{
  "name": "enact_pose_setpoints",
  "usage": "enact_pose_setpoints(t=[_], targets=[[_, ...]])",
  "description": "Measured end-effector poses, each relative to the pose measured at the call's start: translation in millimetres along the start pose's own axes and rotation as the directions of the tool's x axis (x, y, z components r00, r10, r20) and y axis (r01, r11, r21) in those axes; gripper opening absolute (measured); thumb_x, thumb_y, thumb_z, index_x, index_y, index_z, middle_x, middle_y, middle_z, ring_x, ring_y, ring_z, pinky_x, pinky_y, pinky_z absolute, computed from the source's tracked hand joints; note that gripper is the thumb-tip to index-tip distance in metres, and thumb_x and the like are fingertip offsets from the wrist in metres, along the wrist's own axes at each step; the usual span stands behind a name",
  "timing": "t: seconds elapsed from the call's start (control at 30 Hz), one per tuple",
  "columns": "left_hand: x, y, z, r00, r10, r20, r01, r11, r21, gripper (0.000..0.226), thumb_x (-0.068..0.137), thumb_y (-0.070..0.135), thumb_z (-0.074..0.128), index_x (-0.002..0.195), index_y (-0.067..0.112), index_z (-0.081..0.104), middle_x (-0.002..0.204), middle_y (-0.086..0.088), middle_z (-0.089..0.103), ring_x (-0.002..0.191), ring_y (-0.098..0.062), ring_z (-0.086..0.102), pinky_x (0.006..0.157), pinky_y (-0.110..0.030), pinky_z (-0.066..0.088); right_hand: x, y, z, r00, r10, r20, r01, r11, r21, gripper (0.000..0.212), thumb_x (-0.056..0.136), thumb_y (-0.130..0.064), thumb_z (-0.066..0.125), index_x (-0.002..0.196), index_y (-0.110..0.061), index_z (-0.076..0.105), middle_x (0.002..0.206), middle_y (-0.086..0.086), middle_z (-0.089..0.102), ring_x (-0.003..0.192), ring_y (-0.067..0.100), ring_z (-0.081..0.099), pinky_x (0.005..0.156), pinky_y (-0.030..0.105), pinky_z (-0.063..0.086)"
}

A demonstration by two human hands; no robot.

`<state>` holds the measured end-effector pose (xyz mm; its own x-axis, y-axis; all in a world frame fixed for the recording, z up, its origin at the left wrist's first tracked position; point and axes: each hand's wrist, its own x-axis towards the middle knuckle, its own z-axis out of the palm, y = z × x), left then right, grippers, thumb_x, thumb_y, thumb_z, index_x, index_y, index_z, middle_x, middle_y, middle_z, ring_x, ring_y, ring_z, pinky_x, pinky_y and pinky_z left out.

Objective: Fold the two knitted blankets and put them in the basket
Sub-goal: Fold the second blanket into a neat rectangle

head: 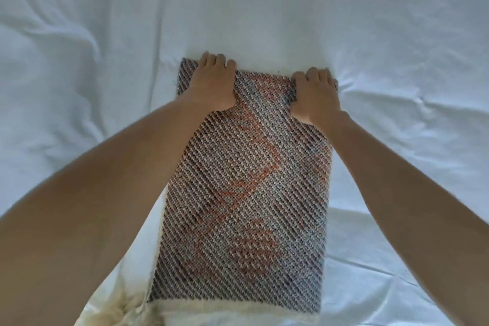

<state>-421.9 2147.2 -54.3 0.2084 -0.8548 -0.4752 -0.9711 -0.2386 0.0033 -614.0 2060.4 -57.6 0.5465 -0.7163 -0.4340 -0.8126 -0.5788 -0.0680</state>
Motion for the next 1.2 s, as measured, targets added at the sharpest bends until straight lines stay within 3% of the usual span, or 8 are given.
enact_pose_setpoints(t=[0.13,0.27,0.37,0.47,0.6,0.8,1.0,1.2], targets=[[-6,-14,-13,0.997,0.075,-0.012,-0.074,0.997,0.022,0.049,0.081,0.024,0.062,0.123,0.003,0.048,0.125,-0.02,0.044,0.117,-0.035,0.043,0.1,-0.044,0.037,-3,2,-13,1.0,-0.003,-0.022,0.002,0.999,-0.04,0.042,0.076,-0.018,0.063,0.114,-0.004,0.05,0.119,0.017,0.046,0.114,0.035,0.041,0.1,0.045,0.038],[-31,-24,-14,0.979,0.11,-0.17,-0.117,0.993,-0.032,0.039,0.084,0.026,0.057,0.113,0.001,0.049,0.095,-0.014,0.056,0.092,-0.032,0.054,0.091,-0.043,0.041,-25,6,-18,0.975,-0.101,-0.196,0.088,0.994,-0.072,0.036,0.084,-0.027,0.06,0.108,-0.002,0.053,0.11,0.017,0.055,0.107,0.034,0.049,0.095,0.043,0.036],[-56,-25,-15,0.962,0.112,-0.249,-0.134,0.988,-0.072,0.032,0.085,0.025,0.052,0.108,0.004,0.045,0.074,-0.006,0.047,0.066,-0.023,0.044,0.069,-0.037,0.039,-49,7,-22,0.942,-0.152,-0.299,0.138,0.988,-0.066,0.03,0.085,-0.026,0.059,0.1,0.0,0.054,0.095,0.018,0.06,0.093,0.034,0.056,0.088,0.043,0.04],[-84,-23,-18,0.951,0.115,-0.287,-0.14,0.988,-0.066,0.038,0.083,0.027,0.053,0.113,0.004,0.045,0.081,-0.008,0.049,0.072,-0.023,0.044,0.072,-0.038,0.04,-78,2,-26,0.911,-0.161,-0.38,0.156,0.987,-0.043,0.023,0.082,-0.016,0.06,0.096,0.0,0.052,0.09,0.021,0.055,0.085,0.035,0.053,0.073,0.043,0.042],[-131,-17,-22,0.937,0.112,-0.332,-0.125,0.992,-0.02,0.047,0.074,0.022,0.058,0.115,0.001,0.046,0.095,-0.015,0.055,0.088,-0.031,0.052,0.081,-0.043,0.042,-125,-6,-26,0.88,-0.124,-0.458,0.12,0.992,-0.038,0.029,0.076,-0.015,0.061,0.1,0.0,0.054,0.093,0.02,0.052,0.087,0.035,0.05,0.074,0.043,0.039],[-220,5,-5,0.883,0.083,-0.463,-0.085,0.996,0.017,0.034,0.068,0.004,0.063,0.101,-0.003,0.054,0.087,-0.02,0.055,0.078,-0.035,0.053,0.07,-0.045,0.045,-210,-24,-9,0.843,-0.064,-0.534,0.104,0.993,0.046,0.033,0.07,-0.009,0.069,0.099,0.0,0.059,0.094,0.02,0.054,0.086,0.036,0.052,0.075,0.043,0.042],[-309,29,61,0.902,0.024,-0.431,-0.069,0.994,-0.089,0.029,0.068,-0.004,0.068,0.094,0.001,0.057,0.089,-0.015,0.055,0.081,-0.031,0.054,0.074,-0.046,0.05,-303,-35,49,0.86,-0.036,-0.51,0.108,0.988,0.114,0.043,0.061,0.0,0.075,0.102,-0.001,0.062,0.096,0.018,0.058,0.088,0.034,0.056,0.078,0.042,0.045],[-369,50,124,0.951,0.041,-0.306,-0.07,0.994,-0.086,0.029,0.06,-0.005,0.072,0.085,0.005,0.061,0.083,-0.015,0.056,0.072,-0.031,0.055,0.064,-0.042,0.051,-370,-49,114,0.953,0.013,-0.304,0.02,0.994,0.107,0.047,0.05,-0.001,0.079,0.094,-0.007,0.063,0.085,0.012,0.057,0.078,0.033,0.057,0.068,0.043,0.048]])
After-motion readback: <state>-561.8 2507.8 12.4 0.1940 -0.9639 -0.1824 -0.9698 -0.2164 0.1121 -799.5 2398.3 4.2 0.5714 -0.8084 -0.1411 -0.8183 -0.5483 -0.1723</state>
